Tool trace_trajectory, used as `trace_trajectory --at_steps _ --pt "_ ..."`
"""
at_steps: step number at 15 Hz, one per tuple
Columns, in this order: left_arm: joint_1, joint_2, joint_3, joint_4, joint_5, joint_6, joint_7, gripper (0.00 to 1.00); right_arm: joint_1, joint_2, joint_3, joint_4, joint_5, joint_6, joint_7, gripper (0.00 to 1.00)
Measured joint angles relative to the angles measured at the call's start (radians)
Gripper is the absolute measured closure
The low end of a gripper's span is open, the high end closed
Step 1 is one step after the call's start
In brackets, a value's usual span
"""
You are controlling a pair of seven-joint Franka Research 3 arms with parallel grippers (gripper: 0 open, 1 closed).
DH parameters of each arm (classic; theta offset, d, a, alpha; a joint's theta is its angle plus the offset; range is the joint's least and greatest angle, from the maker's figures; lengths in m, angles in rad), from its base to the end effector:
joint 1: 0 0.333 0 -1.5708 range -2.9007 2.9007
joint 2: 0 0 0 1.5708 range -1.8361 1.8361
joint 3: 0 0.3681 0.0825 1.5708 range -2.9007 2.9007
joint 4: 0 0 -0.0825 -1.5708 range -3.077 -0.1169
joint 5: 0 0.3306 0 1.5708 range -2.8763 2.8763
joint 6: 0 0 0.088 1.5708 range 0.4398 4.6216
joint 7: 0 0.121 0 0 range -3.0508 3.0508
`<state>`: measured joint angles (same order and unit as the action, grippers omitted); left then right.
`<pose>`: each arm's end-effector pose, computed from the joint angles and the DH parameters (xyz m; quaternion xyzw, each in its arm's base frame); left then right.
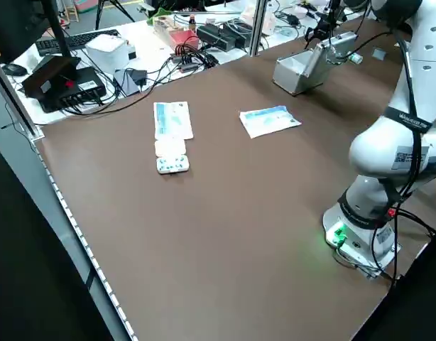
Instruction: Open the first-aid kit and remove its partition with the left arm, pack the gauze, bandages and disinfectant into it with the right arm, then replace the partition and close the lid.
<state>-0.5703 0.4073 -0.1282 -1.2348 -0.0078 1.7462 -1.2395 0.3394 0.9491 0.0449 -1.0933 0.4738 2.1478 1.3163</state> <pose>0.5148 -0.4076 0.5875 0.9600 0.2735 0.0066 0.0606 0.7214 0.3035 0.2991 -0.8055 0.5477 0.1317 0.1840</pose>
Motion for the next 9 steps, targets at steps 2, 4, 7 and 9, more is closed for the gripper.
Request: trace_trajectory --at_steps 2,4,7,9 --pt "0.000 0.005 0.005 0.000 0.002 0.072 0.137 0.00 -0.012 -0.005 0.000 0.008 0.001 -0.006 0.001 0.31" --pt "0.000 0.017 0.013 -0.002 0.003 0.135 0.239 0.00 -0.025 -0.016 0.001 0.017 0.001 -0.050 0.001 0.31" --pt "-0.004 0.051 0.034 -0.004 0.054 0.221 0.295 0.00 -0.064 -0.045 0.000 0.026 0.001 -0.144 0.001 0.31" --pt "-0.004 0.074 0.040 -0.005 0.076 0.270 0.302 0.00 -0.100 -0.069 0.000 0.029 -0.006 -0.197 -0.015 0.31"
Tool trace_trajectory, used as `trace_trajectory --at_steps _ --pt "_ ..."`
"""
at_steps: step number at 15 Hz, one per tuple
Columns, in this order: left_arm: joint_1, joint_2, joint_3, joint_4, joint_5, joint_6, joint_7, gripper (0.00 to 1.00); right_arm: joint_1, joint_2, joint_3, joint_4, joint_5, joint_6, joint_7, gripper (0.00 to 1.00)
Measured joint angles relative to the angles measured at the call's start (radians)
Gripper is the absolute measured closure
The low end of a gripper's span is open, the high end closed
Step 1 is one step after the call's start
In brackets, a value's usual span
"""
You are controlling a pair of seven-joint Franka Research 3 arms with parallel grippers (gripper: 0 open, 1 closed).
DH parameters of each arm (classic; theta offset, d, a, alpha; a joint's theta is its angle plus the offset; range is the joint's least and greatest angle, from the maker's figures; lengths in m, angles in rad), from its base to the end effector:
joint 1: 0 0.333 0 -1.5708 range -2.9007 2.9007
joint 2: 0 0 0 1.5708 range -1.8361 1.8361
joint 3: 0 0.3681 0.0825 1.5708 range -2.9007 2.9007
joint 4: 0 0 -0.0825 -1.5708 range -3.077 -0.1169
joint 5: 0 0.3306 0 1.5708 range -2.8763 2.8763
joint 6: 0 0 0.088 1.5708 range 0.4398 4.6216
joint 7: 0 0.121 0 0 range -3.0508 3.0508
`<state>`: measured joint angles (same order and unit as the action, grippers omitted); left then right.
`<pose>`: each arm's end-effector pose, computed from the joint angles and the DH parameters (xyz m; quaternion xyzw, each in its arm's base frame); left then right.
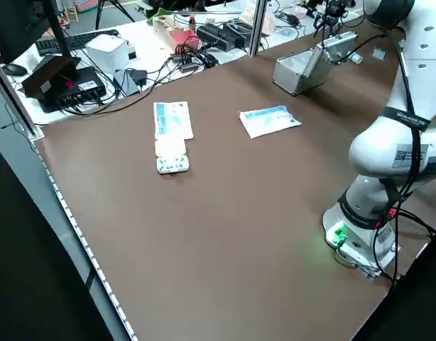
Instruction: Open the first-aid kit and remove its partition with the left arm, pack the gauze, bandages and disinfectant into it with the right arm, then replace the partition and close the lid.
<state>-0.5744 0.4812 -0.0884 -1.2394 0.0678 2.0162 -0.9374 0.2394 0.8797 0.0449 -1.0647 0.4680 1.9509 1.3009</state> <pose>0.5662 -0.4149 0.5641 0.9798 0.1334 0.1124 0.0972 0.7293 0.2370 0.3494 -0.8004 0.5526 0.1628 0.1659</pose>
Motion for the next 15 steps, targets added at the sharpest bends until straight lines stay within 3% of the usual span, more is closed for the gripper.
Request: trace_trajectory --at_steps 3,8,10,12,15 --pt "0.000 0.039 0.015 0.000 0.006 0.072 0.001 0.00 -0.069 -0.065 0.000 0.019 -0.005 -0.172 -0.104 0.30" --pt "-0.002 0.068 0.020 -0.002 0.010 0.103 0.039 0.00 -0.172 -0.167 -0.001 0.041 -0.036 -0.315 -0.322 0.31" --pt "-0.003 0.094 0.018 -0.002 0.010 0.112 0.123 0.00 -0.208 -0.223 0.000 0.045 -0.120 -0.339 -0.429 0.30" --pt "-0.005 0.120 0.017 -0.003 0.010 0.117 0.170 0.00 -0.220 -0.273 0.000 0.045 -0.226 -0.350 -0.528 0.23" --pt "-0.007 0.156 0.015 -0.003 0.010 0.121 0.181 0.00 -0.220 -0.320 0.001 0.045 -0.313 -0.355 -0.693 0.23"
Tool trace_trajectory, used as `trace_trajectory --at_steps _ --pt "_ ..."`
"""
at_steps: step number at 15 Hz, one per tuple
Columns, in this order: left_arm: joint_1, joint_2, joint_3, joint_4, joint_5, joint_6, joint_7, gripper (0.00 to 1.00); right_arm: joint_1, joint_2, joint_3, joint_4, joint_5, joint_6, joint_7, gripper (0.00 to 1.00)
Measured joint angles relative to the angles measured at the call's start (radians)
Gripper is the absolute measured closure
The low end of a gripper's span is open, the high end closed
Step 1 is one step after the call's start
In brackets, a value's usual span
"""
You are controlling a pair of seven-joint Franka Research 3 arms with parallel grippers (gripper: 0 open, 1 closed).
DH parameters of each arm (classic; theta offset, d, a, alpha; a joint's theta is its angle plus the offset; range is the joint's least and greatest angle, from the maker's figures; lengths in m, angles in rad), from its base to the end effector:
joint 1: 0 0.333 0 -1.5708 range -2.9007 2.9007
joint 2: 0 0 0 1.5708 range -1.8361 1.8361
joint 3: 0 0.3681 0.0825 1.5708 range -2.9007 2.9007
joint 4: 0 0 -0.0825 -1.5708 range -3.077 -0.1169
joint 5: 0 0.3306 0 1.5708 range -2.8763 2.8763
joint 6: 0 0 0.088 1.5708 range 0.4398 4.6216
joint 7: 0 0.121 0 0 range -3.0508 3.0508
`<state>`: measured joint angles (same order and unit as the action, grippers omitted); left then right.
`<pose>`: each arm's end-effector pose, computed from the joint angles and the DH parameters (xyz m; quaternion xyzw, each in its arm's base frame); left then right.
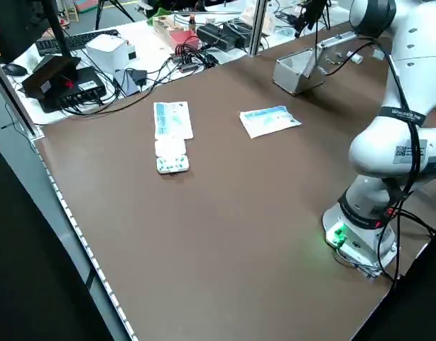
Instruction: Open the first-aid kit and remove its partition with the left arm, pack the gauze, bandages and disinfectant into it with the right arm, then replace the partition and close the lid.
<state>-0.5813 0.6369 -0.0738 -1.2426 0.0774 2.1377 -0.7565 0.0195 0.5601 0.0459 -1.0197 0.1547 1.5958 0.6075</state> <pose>0.6001 -0.4350 0.4643 0.9905 0.0439 0.1078 0.0732 0.6847 0.0527 0.5631 -0.9583 0.2714 0.0215 0.0872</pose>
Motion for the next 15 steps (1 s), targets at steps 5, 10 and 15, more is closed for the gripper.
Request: trace_trajectory --at_steps 5,10,15 --pt "-0.001 0.037 -0.004 0.009 -0.004 0.006 -0.015 0.00 -0.043 -0.032 -0.002 -0.001 -0.042 -0.075 -0.365 0.19" --pt "-0.010 0.085 -0.006 0.014 -0.004 0.032 -0.022 0.00 -0.068 -0.032 -0.002 -0.085 -0.124 -0.082 -0.553 0.12" --pt "-0.012 0.125 -0.017 0.016 -0.004 0.064 -0.025 0.00 -0.069 -0.025 -0.001 -0.285 -0.140 0.112 -0.568 0.02"
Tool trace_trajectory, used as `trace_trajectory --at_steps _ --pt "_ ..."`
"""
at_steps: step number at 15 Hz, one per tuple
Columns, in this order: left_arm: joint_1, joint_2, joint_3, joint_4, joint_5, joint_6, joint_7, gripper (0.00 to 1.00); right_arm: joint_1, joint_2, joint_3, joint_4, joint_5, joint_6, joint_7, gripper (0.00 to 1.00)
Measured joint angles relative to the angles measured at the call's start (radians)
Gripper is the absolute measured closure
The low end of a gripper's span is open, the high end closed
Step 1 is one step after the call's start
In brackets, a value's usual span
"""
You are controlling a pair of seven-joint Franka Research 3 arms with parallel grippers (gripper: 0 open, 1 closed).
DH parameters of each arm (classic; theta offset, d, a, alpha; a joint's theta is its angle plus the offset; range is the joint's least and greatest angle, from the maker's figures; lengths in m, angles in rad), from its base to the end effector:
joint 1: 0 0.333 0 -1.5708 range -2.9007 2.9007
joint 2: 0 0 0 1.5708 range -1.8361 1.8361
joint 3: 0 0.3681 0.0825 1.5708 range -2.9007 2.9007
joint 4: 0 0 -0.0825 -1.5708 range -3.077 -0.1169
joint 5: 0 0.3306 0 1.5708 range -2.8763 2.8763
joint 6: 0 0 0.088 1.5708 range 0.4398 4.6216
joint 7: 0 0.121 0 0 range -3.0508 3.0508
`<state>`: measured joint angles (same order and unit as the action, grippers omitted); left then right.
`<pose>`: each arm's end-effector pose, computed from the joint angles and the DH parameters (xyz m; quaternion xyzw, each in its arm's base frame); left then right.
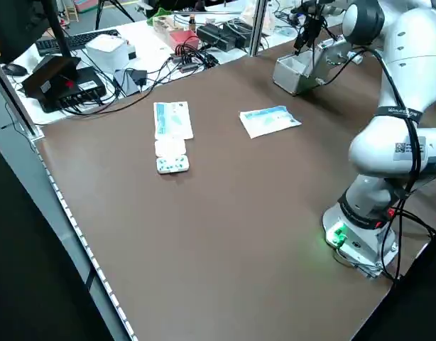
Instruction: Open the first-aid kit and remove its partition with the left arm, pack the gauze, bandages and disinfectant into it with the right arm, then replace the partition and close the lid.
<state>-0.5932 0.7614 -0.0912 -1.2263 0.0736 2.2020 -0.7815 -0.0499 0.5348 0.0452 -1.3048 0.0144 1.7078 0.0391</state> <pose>0.6056 -0.4609 0.3860 0.9931 0.0457 0.0819 0.0711 0.6704 -0.0089 0.4682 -0.9973 0.0257 0.0659 0.0176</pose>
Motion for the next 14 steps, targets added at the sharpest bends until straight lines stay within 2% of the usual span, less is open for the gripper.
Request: trace_trajectory --at_steps 4,7,9,11,14 --pt "-0.002 0.023 -0.001 0.001 0.000 0.018 -0.001 0.00 0.000 0.002 0.004 -0.077 0.002 0.045 -0.004 0.01" --pt "-0.012 0.045 -0.001 0.001 0.000 0.046 -0.001 0.00 0.002 0.005 0.010 -0.165 0.005 0.166 -0.004 0.01" --pt "-0.020 0.057 -0.001 0.002 0.000 0.057 -0.001 0.00 0.003 0.021 0.013 -0.212 0.032 0.208 -0.004 0.01" --pt "-0.024 0.064 -0.001 0.002 0.000 0.060 -0.001 0.01 0.003 0.055 0.012 -0.230 0.082 0.222 -0.004 0.01" --pt "-0.024 0.070 -0.001 0.003 0.000 0.064 -0.001 0.03 0.003 0.124 0.013 -0.236 0.101 0.272 -0.004 0.02"
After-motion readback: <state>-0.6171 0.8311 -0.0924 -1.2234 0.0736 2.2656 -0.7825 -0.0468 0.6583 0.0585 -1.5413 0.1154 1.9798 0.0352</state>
